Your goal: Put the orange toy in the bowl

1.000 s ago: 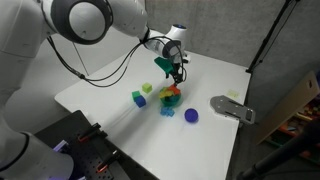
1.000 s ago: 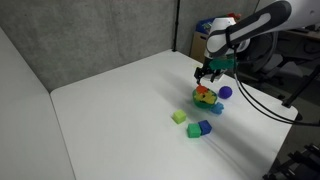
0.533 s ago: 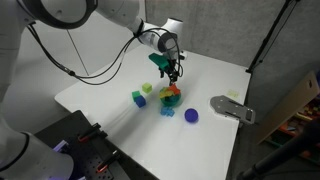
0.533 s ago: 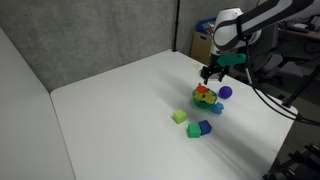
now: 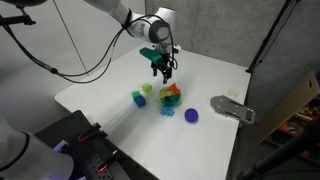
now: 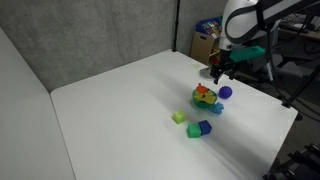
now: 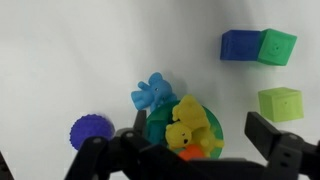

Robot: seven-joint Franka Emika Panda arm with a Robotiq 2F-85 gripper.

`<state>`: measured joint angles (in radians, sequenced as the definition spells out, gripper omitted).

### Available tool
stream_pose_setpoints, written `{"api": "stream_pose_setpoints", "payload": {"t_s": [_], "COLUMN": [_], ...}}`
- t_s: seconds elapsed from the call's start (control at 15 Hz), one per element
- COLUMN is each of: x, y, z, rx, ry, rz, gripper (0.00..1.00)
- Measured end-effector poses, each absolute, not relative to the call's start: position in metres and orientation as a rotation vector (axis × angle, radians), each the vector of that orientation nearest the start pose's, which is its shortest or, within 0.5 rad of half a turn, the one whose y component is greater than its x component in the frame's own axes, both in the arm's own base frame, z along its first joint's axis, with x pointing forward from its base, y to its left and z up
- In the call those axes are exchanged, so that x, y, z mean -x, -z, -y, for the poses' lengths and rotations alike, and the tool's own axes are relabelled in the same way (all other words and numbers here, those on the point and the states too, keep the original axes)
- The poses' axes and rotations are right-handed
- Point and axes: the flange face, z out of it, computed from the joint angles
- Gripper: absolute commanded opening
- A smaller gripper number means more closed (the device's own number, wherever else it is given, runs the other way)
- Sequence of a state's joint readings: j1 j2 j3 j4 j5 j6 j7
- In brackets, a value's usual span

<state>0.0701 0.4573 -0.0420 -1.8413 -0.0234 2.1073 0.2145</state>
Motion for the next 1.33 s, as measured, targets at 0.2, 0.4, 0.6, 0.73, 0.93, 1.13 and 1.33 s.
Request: {"api": "stream_pose_setpoints", "payload": {"t_s": [0.2,0.4,0.6,0.73,0.93,1.13,1.33], "x": [-0.601,-0.584,-0.569,-0.56,-0.547,-0.531,-0.512], "y": [-0.288,-0.317,-0.348,-0.37,-0.401,-0.427,-0.454], "z": [-0.02,-0.02,-0.019,-0.018,-0.016,-0.017,-0.017], "rx": [3.187,3.186,3.183,3.181,3.178,3.175,3.172], "ry": [-0.338,-0.349,-0.331,-0.305,-0.255,-0.197,-0.127], "rz": [-0.254,-0.264,-0.275,-0.278,-0.283,-0.279,-0.272], "gripper": [1.0,1.0,1.0,1.0,1.0,1.0,1.0]}}
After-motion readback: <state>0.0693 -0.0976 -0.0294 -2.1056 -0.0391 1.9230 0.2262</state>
